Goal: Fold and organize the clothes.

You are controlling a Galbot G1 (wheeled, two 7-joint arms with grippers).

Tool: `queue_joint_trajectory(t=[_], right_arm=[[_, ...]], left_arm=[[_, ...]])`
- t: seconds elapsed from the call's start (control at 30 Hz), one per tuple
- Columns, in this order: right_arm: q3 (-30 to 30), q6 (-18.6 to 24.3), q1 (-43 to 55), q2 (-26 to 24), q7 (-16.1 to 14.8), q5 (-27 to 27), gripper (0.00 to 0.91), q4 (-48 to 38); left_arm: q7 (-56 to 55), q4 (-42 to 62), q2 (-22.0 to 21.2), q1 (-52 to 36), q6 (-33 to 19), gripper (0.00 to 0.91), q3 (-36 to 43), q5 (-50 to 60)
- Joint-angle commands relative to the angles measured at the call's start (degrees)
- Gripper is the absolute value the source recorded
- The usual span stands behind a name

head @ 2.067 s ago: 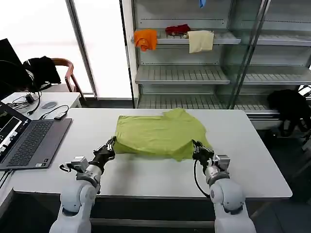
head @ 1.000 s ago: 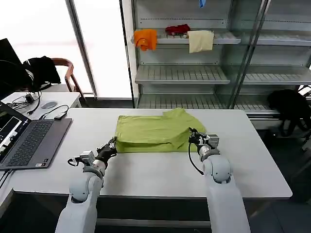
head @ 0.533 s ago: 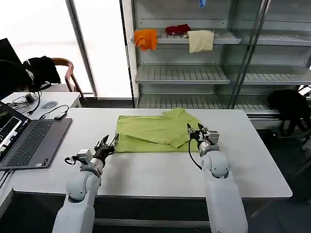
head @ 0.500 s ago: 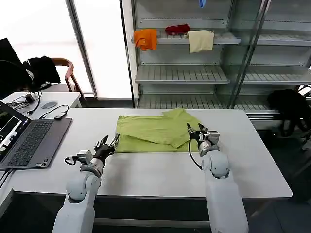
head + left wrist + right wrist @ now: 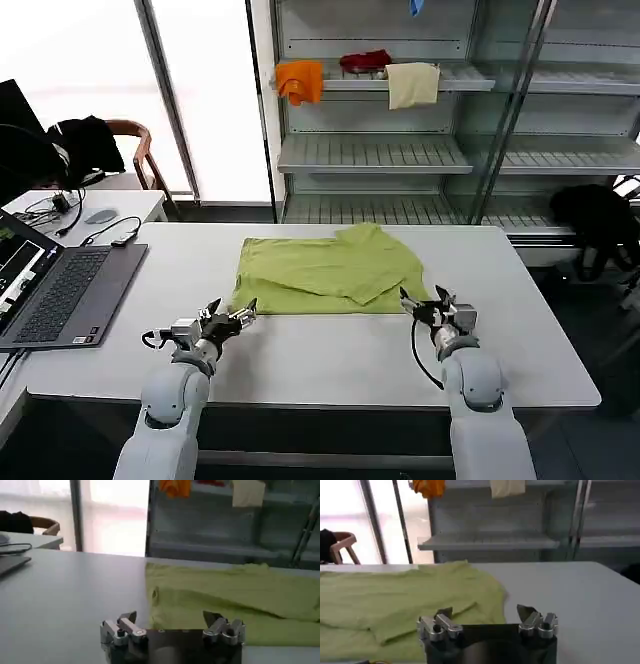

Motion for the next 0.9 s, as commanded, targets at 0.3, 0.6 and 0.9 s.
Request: queue_joint_trajectory(t=[0.3, 0.6, 0.9], right_arm=[[0.7, 0.1, -4.0, -1.1, 0.0, 0.0, 0.0, 0.8], [0.2, 0.2, -3.5, -0.9, -0.1, -0.2, 0.0, 1.6], [-0.1, -0.1, -3.6, -1.2, -0.8, -0.4, 0.0, 2.5]], left_arm=[[0.3, 0.5, -0.4, 0.3, 1.5, 0.03, 0.3, 5.1], [1.4, 1.3, 0.0, 0.2, 1.5, 0.0, 0.2, 5.1], [2.0, 1.5, 0.2, -0.3, 0.3, 0.0, 0.8, 6.8]])
